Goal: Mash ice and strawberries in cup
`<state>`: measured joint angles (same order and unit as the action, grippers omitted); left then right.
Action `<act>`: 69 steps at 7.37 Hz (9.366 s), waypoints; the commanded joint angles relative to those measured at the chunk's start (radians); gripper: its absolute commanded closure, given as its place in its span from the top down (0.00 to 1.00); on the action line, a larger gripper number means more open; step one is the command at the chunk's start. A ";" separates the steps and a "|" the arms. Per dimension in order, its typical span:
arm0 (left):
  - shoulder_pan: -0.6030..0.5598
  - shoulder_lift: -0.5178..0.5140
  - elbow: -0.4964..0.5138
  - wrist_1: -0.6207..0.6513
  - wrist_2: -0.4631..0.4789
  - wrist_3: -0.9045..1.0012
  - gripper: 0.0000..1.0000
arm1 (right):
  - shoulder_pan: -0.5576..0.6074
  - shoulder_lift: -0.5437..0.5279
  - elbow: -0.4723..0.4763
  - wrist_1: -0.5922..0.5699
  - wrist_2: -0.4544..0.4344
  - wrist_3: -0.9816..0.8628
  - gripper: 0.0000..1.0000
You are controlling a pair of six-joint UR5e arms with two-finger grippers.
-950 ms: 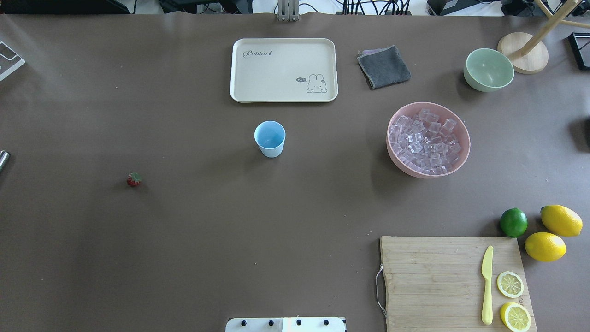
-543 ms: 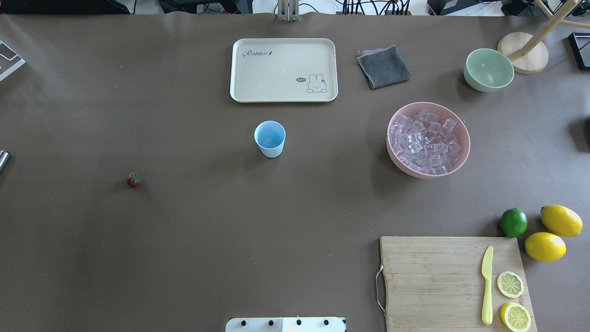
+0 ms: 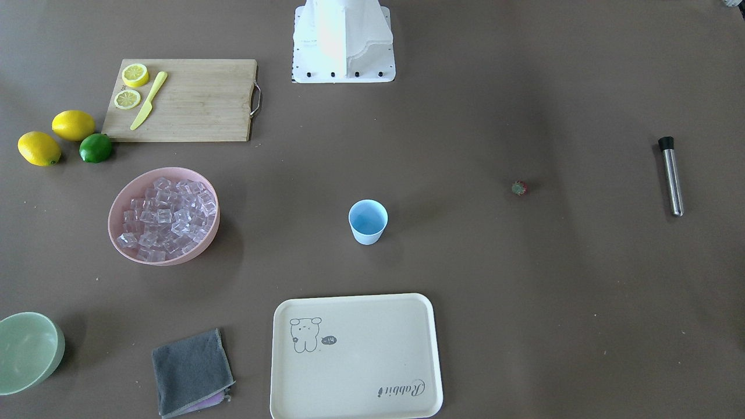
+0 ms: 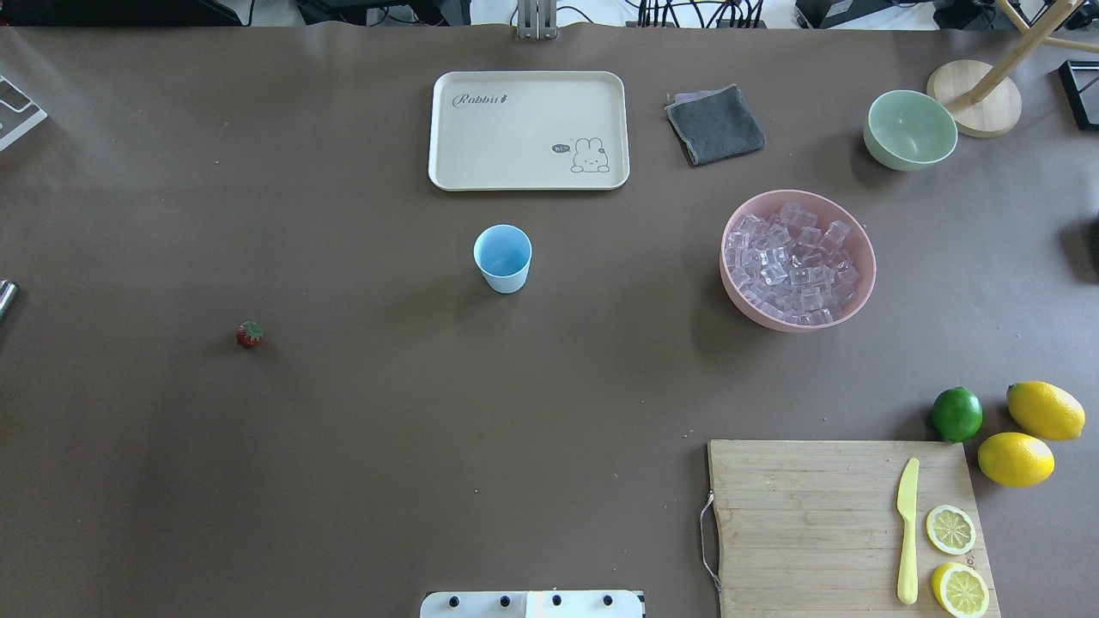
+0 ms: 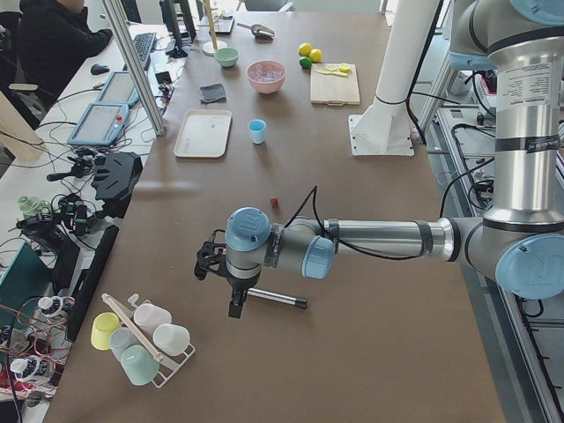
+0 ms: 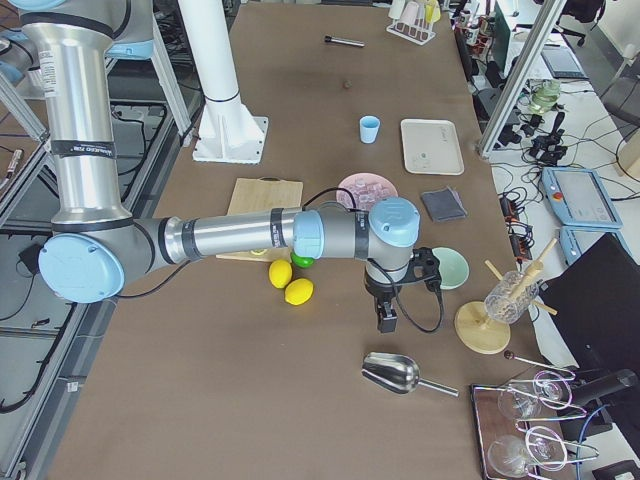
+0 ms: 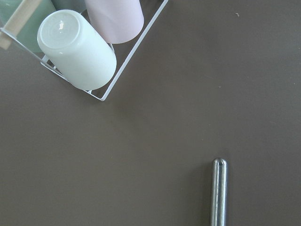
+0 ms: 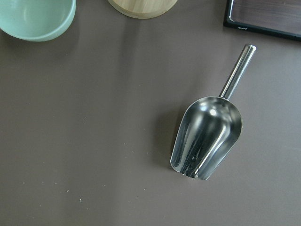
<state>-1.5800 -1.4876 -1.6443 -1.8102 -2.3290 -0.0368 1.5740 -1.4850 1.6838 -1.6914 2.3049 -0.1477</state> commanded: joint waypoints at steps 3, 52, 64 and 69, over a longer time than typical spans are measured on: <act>-0.009 0.010 -0.003 -0.015 -0.001 0.011 0.99 | -0.257 0.066 0.202 0.009 -0.070 0.287 1.00; -0.011 0.007 0.000 -0.012 -0.001 0.003 0.99 | -1.040 0.776 -0.237 0.401 -0.590 1.418 0.64; -0.011 0.012 -0.005 -0.015 -0.003 0.002 0.99 | -0.809 0.307 0.102 0.213 -0.417 0.995 0.99; -0.012 0.023 -0.014 -0.015 -0.003 0.002 0.99 | -0.829 0.284 0.086 0.236 -0.415 0.939 0.82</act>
<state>-1.5911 -1.4682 -1.6566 -1.8254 -2.3316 -0.0364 0.7455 -1.1997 1.7744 -1.4607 1.8834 0.8031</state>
